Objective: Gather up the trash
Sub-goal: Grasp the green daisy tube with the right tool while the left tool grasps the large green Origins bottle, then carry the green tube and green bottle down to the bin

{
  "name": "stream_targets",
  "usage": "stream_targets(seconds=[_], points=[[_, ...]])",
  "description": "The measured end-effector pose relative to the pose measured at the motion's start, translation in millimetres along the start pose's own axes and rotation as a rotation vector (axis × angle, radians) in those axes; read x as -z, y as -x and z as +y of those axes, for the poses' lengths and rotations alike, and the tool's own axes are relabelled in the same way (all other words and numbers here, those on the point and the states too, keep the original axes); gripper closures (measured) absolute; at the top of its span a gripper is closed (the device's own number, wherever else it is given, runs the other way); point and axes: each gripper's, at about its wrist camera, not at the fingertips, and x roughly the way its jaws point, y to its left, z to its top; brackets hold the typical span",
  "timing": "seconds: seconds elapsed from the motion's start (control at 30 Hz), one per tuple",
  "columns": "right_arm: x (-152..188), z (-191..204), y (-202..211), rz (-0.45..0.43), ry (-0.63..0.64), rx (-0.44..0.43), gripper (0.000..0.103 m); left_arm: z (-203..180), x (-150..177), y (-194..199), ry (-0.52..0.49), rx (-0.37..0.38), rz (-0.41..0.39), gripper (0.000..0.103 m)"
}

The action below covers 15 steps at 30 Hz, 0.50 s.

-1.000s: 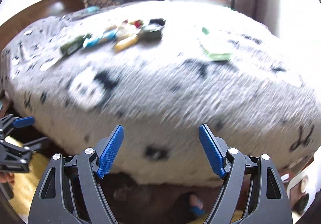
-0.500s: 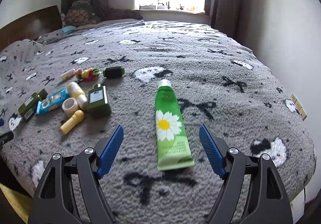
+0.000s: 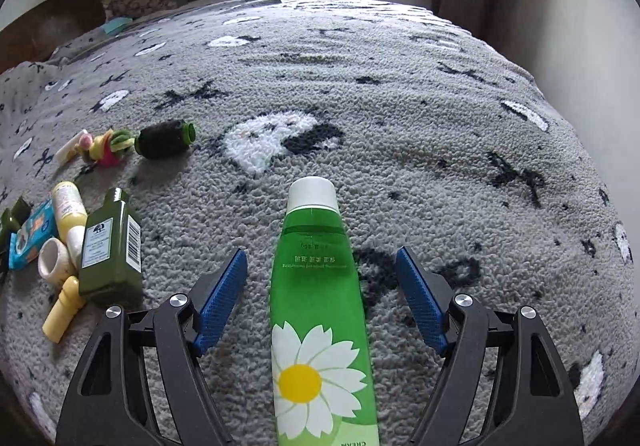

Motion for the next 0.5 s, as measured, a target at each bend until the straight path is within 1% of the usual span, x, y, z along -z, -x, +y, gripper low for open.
stream_targets(seconds=[0.07,0.17,0.23,0.3,0.33,0.37,0.4,0.5], points=[[1,2,-5,0.015,0.01,-0.003,0.032,1,-1,-7,0.004,0.014,0.012,0.02],[1,6,-7,0.023,0.029,-0.01,0.042,2,-2,-15,0.014,0.044,0.025,0.023],[4,9,-6,0.023,0.054,-0.01,0.054,1,-1,-15,0.005,0.055,0.024,0.027],[6,13,-3,0.024,0.077,-0.012,0.061,-2,1,-13,-0.005,0.072,0.02,0.038],[7,14,-1,0.027,0.085,-0.004,0.061,-3,2,-12,-0.01,0.078,0.019,0.041],[8,15,0,0.028,0.092,-0.001,0.061,-5,3,-11,-0.016,0.082,0.016,0.048],[10,16,3,0.028,0.095,0.001,0.061,-6,4,-10,-0.018,0.082,0.015,0.05],[15,13,12,0.028,0.089,-0.006,0.061,-8,8,-5,-0.019,0.077,0.014,0.052]])
